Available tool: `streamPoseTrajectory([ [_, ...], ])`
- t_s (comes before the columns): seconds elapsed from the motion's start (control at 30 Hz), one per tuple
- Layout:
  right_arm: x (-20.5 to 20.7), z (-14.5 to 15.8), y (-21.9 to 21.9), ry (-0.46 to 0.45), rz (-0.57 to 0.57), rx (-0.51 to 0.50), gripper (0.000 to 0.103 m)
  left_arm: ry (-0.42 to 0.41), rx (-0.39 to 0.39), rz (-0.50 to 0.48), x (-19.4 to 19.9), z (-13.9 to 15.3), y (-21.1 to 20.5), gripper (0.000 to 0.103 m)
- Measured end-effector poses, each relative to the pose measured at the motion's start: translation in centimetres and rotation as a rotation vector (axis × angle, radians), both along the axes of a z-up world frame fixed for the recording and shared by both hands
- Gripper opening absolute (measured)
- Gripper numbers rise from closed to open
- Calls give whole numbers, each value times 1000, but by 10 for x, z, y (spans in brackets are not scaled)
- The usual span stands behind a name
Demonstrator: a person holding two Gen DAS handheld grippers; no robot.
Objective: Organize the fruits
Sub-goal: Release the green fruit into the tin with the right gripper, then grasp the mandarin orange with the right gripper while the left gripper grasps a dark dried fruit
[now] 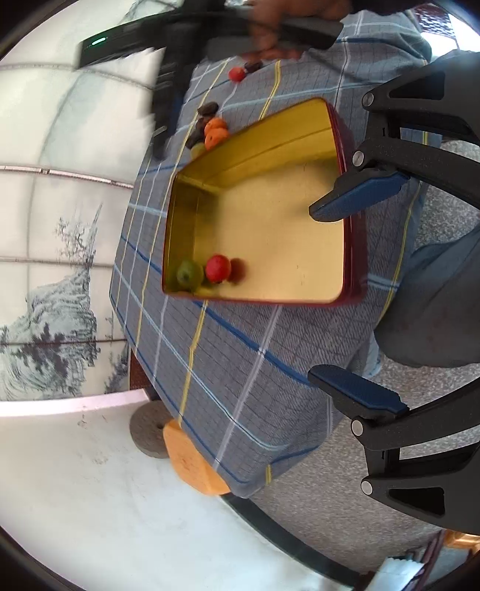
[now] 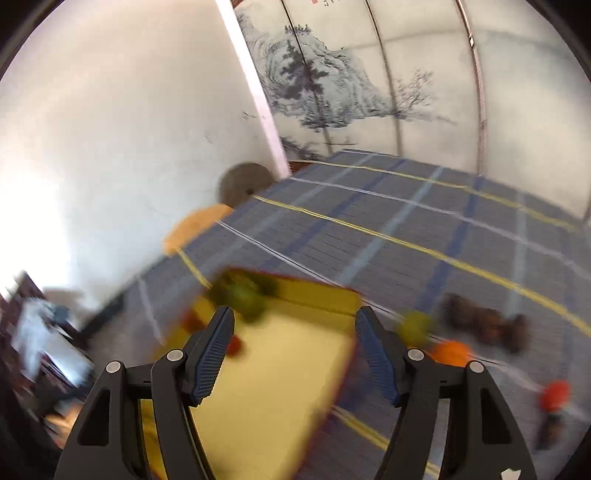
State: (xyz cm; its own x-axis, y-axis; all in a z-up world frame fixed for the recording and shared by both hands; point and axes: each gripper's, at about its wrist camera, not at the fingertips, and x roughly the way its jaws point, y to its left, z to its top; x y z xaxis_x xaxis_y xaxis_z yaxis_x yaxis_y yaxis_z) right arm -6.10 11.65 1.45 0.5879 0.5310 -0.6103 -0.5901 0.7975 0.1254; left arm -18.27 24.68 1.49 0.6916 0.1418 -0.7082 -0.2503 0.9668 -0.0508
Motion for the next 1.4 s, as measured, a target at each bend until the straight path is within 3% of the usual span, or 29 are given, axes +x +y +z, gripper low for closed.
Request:
streamPoseTrajectory([
  [0.1,4,-20,-26,38,6,-129,52,9,0,-33,5,-1,-12,80],
  [0.37,27,-31,-19,-58,191,-345,50,36,73,-101,14,-2,-44,80],
  [0.57,56,-59,0,-3,303,-552,49,62,59,-104,27,-6,-45,80],
  [0.6,55,-61,3,-5,327,-555,48,68,59,-103,30,-6,-46,80],
  [0.67,53,-61,7,-4,326,-589,36,82,66,-107,34,-6,-48,80],
  [0.73,47,-51,-1,-2,310,-533,36,82,77,-113,35,-4,-52,80],
  [0.83,20,-25,-40,-19,254,-311,36,59,100,-132,33,4,-59,80],
  [0.97,-23,-12,-141,-46,33,-73,36,28,110,-208,34,19,-75,80],
  [1.1,-40,-18,-254,-40,-230,-70,36,-3,88,-325,42,36,-102,80],
  [1.2,-42,-29,-313,-4,-368,-117,36,-16,22,-425,58,47,-130,80],
  [1.4,-42,-47,-365,44,-462,-105,36,4,-55,-547,106,45,-196,80],
])
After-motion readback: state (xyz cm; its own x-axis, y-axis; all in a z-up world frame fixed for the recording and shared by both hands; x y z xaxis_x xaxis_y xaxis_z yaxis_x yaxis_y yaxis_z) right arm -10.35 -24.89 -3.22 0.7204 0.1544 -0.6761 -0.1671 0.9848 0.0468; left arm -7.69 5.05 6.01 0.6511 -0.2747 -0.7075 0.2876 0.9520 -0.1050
